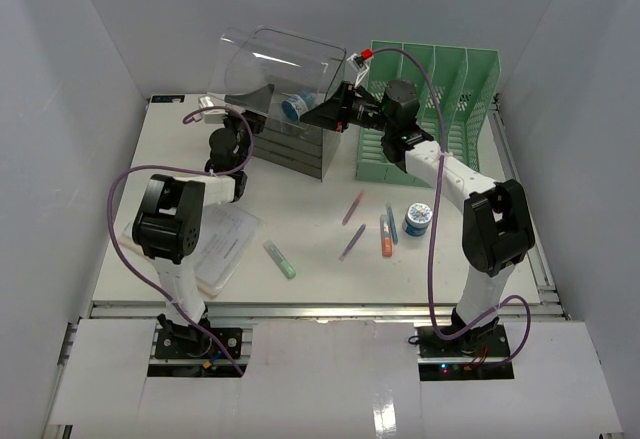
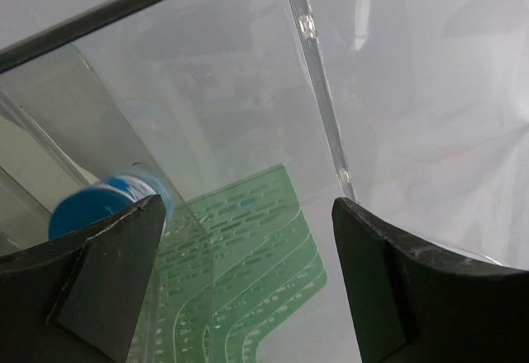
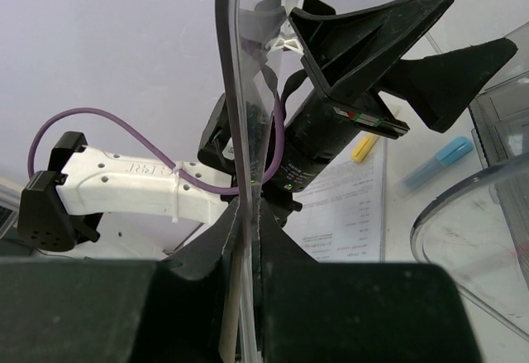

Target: Organize the desk

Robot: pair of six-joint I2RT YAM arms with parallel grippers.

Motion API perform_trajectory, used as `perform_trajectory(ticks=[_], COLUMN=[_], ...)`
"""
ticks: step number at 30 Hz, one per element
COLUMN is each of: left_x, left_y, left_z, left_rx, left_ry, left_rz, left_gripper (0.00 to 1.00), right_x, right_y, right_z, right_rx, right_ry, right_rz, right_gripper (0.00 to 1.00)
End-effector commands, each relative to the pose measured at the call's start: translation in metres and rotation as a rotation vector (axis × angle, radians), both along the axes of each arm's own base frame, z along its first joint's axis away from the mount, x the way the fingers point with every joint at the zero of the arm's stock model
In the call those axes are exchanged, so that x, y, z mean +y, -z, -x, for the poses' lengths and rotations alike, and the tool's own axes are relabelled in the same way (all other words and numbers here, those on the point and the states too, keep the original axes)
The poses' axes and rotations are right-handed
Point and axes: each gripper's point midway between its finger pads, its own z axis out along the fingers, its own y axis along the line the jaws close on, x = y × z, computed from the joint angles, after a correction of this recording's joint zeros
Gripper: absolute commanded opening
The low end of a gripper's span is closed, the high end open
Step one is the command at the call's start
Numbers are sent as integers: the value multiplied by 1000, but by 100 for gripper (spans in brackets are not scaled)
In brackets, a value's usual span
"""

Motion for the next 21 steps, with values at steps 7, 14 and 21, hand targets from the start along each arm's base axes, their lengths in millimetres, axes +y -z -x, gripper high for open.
perform_trajectory(ticks=[7, 14, 21], left_x=[3, 22, 20], left_y=[-34, -23, -36], left_z=[71, 95, 106], left_rx=[-105, -91, -119], left_ry=[85, 57, 89], left_rz=[-38, -26, -22], left_gripper=[85, 83, 82], right_x=[-12, -14, -15], right_y=[-25, -21, -17], right_z=[11, 12, 13], right_rx=[-77, -98, -123], right_ry=[-3, 8, 8], right_rz=[-30, -11, 6], right_gripper=[8, 8, 22])
